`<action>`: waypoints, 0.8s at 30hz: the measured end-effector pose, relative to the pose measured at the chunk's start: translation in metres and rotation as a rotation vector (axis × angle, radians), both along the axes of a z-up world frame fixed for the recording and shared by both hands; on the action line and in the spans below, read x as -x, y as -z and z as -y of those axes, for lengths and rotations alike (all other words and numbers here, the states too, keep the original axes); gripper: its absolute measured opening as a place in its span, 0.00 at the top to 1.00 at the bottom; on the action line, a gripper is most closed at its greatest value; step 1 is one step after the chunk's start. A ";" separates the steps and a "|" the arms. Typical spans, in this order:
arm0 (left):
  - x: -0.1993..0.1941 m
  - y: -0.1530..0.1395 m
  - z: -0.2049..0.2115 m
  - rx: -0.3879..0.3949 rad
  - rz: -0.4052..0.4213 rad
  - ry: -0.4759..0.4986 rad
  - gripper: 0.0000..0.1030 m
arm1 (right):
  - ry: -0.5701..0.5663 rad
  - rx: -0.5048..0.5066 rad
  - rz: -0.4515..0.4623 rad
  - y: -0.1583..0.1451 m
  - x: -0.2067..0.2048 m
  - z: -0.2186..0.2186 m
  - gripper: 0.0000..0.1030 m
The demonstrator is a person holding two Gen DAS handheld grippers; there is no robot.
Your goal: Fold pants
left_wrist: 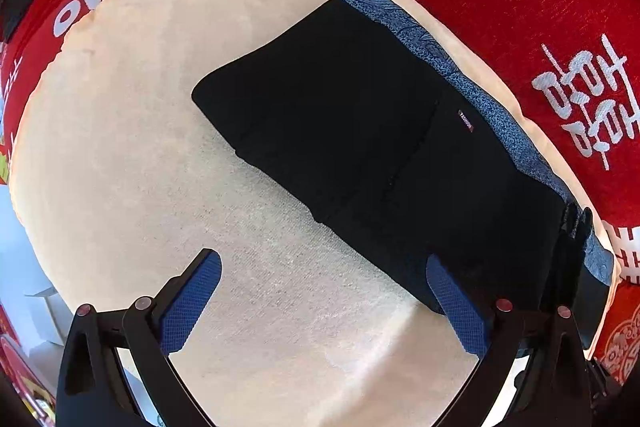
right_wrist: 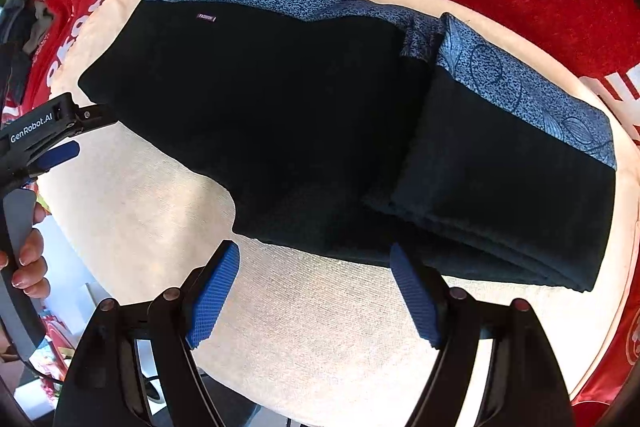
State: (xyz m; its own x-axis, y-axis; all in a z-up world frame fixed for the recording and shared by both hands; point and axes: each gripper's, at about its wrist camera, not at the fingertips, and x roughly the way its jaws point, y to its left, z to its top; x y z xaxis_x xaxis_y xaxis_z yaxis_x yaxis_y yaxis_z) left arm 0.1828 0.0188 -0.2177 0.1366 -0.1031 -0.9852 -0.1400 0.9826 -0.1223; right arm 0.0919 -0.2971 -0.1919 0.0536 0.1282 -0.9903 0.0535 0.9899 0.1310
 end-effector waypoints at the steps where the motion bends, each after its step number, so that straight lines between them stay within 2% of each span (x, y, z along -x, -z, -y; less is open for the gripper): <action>1: -0.001 0.000 0.001 -0.001 0.000 0.001 0.00 | 0.000 -0.001 -0.001 0.000 0.000 0.000 0.21; 20: -0.010 0.009 -0.001 0.036 0.004 -0.035 0.00 | -0.017 -0.004 0.000 0.009 -0.012 -0.007 0.21; 24: -0.013 0.011 -0.005 0.068 0.017 -0.043 0.00 | -0.020 -0.003 -0.011 0.019 -0.015 -0.007 0.21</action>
State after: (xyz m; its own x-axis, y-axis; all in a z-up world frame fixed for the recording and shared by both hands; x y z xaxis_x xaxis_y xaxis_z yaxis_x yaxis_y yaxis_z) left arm 0.1954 0.0234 -0.2283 0.1590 -0.1629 -0.9737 -0.1798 0.9650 -0.1908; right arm 0.1072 -0.2900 -0.2105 0.0403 0.1325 -0.9904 0.0346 0.9904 0.1339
